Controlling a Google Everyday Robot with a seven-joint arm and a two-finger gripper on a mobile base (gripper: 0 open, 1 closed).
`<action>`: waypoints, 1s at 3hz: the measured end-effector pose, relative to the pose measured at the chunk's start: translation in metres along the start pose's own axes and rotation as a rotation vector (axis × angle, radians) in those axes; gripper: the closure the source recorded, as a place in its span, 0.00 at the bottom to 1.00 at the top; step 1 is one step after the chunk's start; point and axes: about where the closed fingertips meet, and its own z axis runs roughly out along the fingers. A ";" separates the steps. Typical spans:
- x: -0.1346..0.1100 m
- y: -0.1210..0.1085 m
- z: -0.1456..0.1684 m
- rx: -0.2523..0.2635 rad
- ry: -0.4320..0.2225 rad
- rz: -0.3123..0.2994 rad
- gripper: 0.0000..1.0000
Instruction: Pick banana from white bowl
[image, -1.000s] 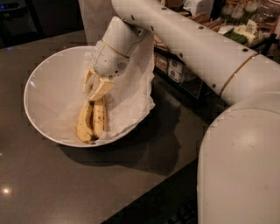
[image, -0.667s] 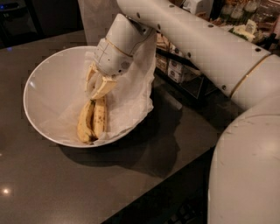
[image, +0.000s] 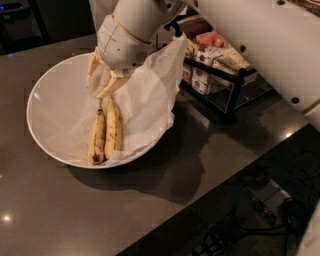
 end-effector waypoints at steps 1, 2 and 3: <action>-0.019 -0.002 -0.023 0.030 0.040 -0.048 1.00; -0.019 -0.002 -0.030 0.025 0.045 -0.042 1.00; -0.007 -0.005 -0.027 0.021 0.029 -0.017 0.86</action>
Offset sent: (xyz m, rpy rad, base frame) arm -0.0061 -0.0135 0.0361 -0.0199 -0.0504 -0.0033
